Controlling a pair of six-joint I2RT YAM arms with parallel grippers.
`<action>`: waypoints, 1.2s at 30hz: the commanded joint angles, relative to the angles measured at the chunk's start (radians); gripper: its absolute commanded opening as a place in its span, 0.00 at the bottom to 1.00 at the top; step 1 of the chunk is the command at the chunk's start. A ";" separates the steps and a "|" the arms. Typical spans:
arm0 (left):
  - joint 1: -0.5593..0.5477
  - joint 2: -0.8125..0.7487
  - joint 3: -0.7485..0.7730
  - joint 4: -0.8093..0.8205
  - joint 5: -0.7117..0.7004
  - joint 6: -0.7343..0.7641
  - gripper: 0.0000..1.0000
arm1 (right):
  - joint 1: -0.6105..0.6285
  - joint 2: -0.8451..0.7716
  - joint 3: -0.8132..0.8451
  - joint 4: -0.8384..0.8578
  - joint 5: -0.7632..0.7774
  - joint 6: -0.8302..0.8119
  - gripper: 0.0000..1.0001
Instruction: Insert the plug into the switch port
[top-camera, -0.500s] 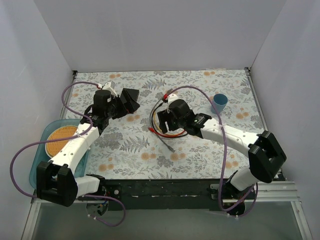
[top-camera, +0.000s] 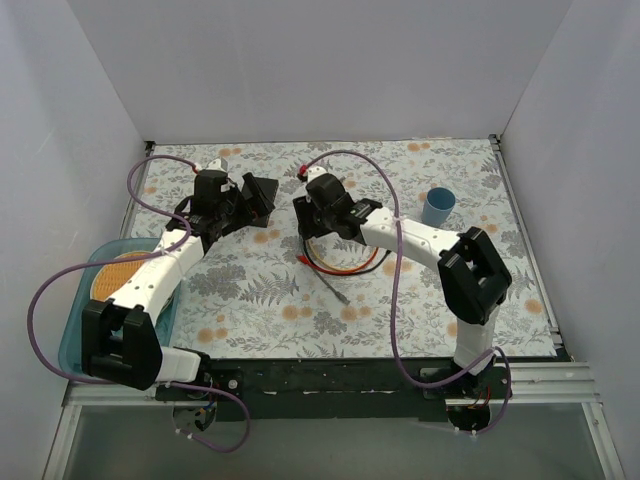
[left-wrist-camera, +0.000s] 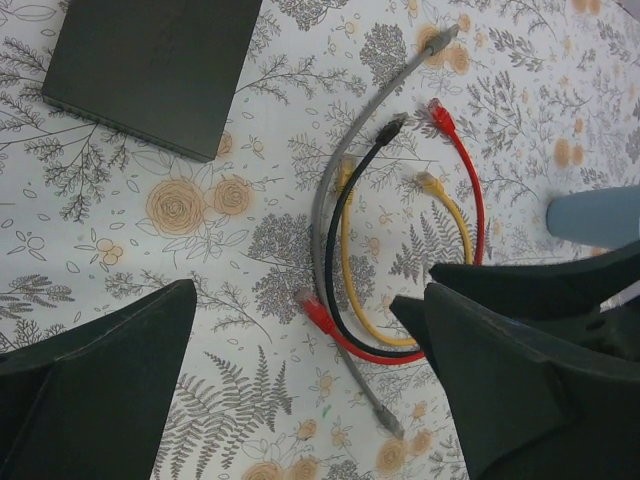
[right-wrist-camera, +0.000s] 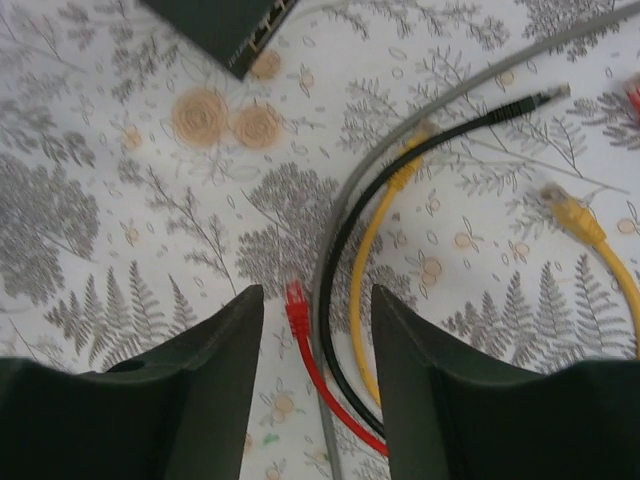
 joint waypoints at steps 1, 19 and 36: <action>0.002 -0.009 0.025 -0.033 0.001 0.033 0.98 | -0.043 0.096 0.168 -0.016 -0.076 0.053 0.50; 0.002 -0.048 -0.007 -0.025 0.008 0.067 0.98 | -0.166 0.177 0.253 -0.167 -0.064 -0.019 0.48; 0.002 -0.008 -0.020 0.033 0.131 0.055 0.98 | -0.256 0.130 0.032 -0.039 -0.033 -0.228 0.66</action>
